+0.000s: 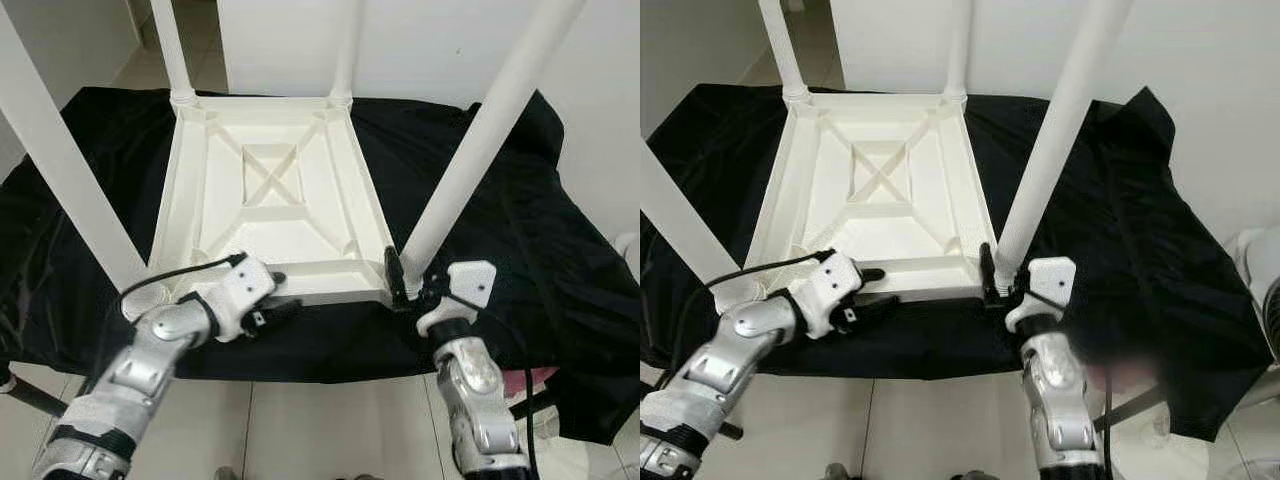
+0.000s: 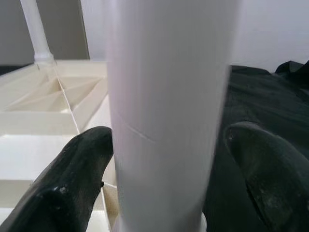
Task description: Building children table
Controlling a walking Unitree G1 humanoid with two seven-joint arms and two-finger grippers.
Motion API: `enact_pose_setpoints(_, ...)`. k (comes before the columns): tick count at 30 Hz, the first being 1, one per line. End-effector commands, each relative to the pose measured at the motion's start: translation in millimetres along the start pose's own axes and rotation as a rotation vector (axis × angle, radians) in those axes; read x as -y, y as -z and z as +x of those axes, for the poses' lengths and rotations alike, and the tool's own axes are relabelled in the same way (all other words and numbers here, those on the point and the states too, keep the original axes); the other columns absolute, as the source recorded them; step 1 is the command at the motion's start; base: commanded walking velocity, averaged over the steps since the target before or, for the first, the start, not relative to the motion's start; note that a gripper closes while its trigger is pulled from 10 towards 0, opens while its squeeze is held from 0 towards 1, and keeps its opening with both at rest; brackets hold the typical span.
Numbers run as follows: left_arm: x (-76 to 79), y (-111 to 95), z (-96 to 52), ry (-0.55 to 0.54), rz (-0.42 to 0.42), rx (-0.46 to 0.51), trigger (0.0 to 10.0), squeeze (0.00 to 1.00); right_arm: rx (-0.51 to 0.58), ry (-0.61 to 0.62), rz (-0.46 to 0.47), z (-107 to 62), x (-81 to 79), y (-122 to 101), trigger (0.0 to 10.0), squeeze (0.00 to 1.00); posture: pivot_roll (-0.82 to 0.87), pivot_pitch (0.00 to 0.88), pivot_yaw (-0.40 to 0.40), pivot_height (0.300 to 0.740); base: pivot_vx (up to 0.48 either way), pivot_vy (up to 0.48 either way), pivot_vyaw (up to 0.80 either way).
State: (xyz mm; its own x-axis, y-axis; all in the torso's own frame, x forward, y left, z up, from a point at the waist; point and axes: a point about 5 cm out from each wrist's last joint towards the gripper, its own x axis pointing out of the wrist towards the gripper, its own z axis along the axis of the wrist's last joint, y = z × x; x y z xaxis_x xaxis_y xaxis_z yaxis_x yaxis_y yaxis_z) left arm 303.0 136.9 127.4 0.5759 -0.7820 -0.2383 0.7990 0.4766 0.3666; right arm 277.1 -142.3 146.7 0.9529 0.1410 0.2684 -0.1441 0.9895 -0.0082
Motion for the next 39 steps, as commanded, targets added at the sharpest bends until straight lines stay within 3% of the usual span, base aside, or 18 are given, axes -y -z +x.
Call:
enact_pose_setpoints(1, -6.3, 4.3, -4.7, -0.019, 0.009, -0.027, 10.0, 0.00, -0.040, -0.020, -0.017, 0.1, -2.1, 6.1, 10.0, 0.00, -0.05, 0.096, -0.032, 0.740, 0.000, 0.000, 0.00)
enact_pose_setpoints(10, -14.8, 2.9, -5.9, -0.068, 0.006, -0.021, 10.0, 0.00, -0.061, -0.110, 0.014, 9.7, -25.9, 8.9, 10.0, 0.00, -0.05, 0.091, -0.040, 0.740, 0.000, 0.000, 0.00)
enact_pose_setpoints(11, -12.0, -0.9, -2.8, -0.064, 0.000, 0.000, 10.0, 0.00, -0.069, -0.129, 0.023, 11.8, -34.7, 10.6, 10.0, 0.00, -0.04, 0.087, -0.043, 0.740, 0.000, 0.000, 0.00)
enact_pose_setpoints(15, -1.7, -9.7, 4.9, -0.037, -0.020, 0.050, 10.0, 0.00, -0.081, -0.143, 0.037, 13.0, -43.9, 13.9, 10.0, 0.00, -0.03, 0.079, -0.046, 0.740, 0.000, 0.000, 0.00)
enact_pose_setpoints(21, 4.8, -14.7, 12.0, -0.020, -0.035, 0.082, 10.0, 0.00, -0.084, -0.142, 0.044, 19.8, -45.9, 17.2, 10.0, 0.00, -0.04, 0.073, -0.038, 0.740, 0.000, 0.000, 0.00)
enact_pose_setpoints(27, 9.3, -23.7, 23.7, 0.008, -0.041, 0.123, 10.0, 0.00, -0.071, -0.175, 0.048, 35.5, -59.6, 14.7, 10.0, 0.00, -0.03, 0.066, -0.039, 0.740, 0.000, 0.000, 0.00)
enact_pose_setpoints(35, 11.8, -29.0, 22.0, 0.004, -0.099, 0.159, 10.0, 0.00, -0.059, -0.152, 0.048, 30.8, -56.2, 14.1, 10.0, 0.00, -0.03, 0.065, -0.038, 0.740, 0.000, 0.000, 0.00)
enact_pose_setpoints(39, 16.0, -30.2, 17.0, 0.028, -0.179, 0.167, 10.0, 0.00, -0.040, -0.130, 0.064, 26.7, -52.9, 8.8, 10.0, 0.00, -0.03, 0.064, -0.036, 0.740, 0.000, 0.000, 0.00)
